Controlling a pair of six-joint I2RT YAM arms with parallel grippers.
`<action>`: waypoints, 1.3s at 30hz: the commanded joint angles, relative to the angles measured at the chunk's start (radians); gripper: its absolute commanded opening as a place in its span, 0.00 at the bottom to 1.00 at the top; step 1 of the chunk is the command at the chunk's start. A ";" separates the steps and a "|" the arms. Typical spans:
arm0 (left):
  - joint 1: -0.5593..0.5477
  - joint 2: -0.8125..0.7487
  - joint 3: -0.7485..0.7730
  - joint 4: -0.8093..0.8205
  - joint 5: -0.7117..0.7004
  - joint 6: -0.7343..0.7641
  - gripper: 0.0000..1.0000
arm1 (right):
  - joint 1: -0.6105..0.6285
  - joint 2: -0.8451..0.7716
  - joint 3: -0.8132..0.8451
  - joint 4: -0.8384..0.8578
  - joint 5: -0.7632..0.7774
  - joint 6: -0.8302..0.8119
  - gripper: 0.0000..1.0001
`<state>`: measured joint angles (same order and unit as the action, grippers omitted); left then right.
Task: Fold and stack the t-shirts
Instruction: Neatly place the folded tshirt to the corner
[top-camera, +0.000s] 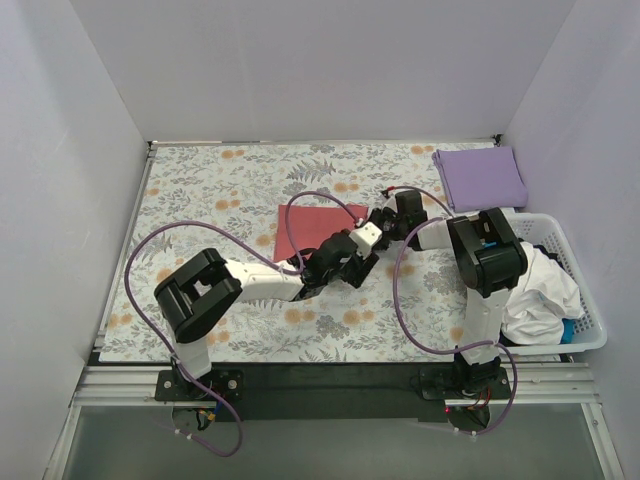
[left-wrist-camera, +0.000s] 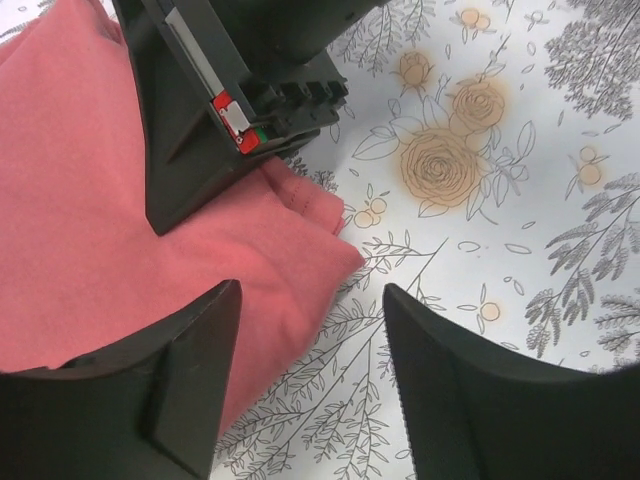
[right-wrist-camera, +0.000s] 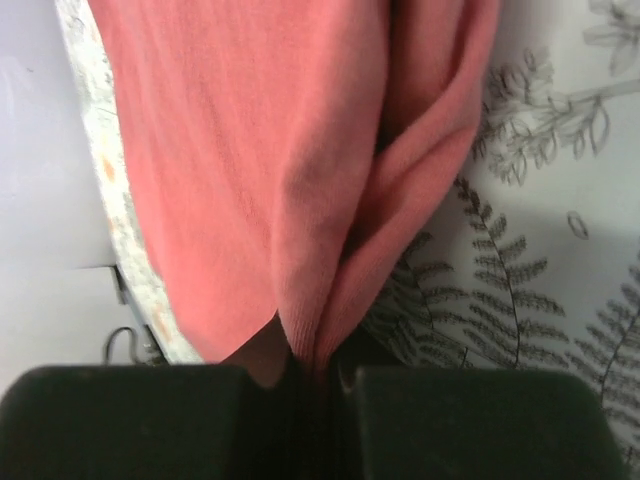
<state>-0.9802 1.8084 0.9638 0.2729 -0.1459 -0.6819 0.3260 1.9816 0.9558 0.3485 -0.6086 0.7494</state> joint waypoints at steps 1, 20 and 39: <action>-0.002 -0.104 0.019 -0.009 -0.018 -0.068 0.64 | 0.001 0.005 0.112 -0.187 0.036 -0.206 0.01; 0.469 -0.454 -0.086 -0.643 -0.237 -0.444 0.91 | -0.117 0.125 0.820 -0.908 0.571 -0.922 0.01; 0.482 -0.426 -0.163 -0.695 -0.425 -0.542 0.98 | -0.183 0.192 1.032 -0.869 1.055 -1.295 0.01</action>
<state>-0.4969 1.3849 0.7677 -0.4133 -0.5117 -1.2060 0.1490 2.1685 1.9350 -0.5724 0.3576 -0.4881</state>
